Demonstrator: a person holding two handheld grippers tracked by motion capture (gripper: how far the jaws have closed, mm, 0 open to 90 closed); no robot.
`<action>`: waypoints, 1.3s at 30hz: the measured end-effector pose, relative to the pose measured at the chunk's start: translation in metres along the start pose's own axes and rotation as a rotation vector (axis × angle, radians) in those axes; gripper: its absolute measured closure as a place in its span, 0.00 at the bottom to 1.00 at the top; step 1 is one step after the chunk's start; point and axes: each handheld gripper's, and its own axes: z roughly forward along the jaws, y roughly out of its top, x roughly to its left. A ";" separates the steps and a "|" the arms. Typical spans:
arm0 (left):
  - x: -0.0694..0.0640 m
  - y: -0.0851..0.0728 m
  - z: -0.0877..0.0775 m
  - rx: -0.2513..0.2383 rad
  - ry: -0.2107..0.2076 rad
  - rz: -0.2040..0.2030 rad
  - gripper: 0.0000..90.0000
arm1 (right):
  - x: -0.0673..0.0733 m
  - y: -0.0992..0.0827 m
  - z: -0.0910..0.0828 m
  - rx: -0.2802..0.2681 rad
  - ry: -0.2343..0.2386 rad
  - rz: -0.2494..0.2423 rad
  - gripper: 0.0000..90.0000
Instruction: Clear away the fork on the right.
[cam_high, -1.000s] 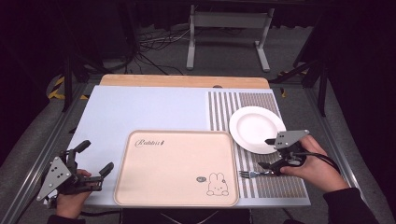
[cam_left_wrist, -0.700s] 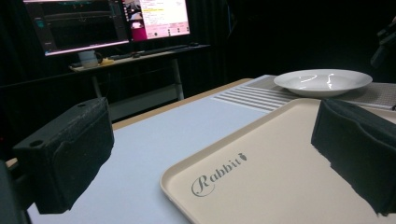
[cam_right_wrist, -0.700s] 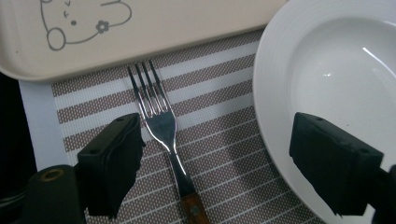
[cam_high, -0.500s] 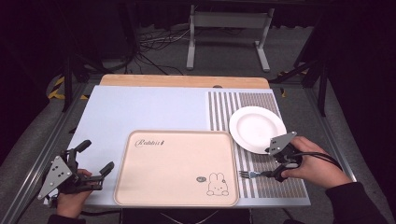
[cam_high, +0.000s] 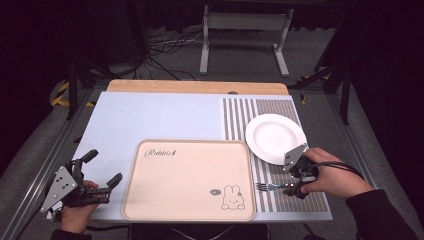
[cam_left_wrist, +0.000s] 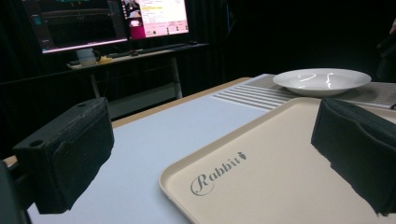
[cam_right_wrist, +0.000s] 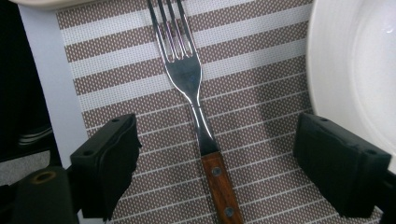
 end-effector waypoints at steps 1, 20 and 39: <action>0.000 0.000 0.000 -0.001 0.000 0.000 0.00 | 0.000 0.000 0.002 0.010 0.007 -0.002 0.16; -0.001 0.001 0.000 0.001 -0.011 0.004 0.00 | -0.005 -0.005 0.018 0.109 0.058 -0.084 0.33; -0.002 0.001 -0.001 -0.001 -0.010 0.010 0.00 | -0.006 -0.005 0.020 0.214 0.071 -0.201 0.86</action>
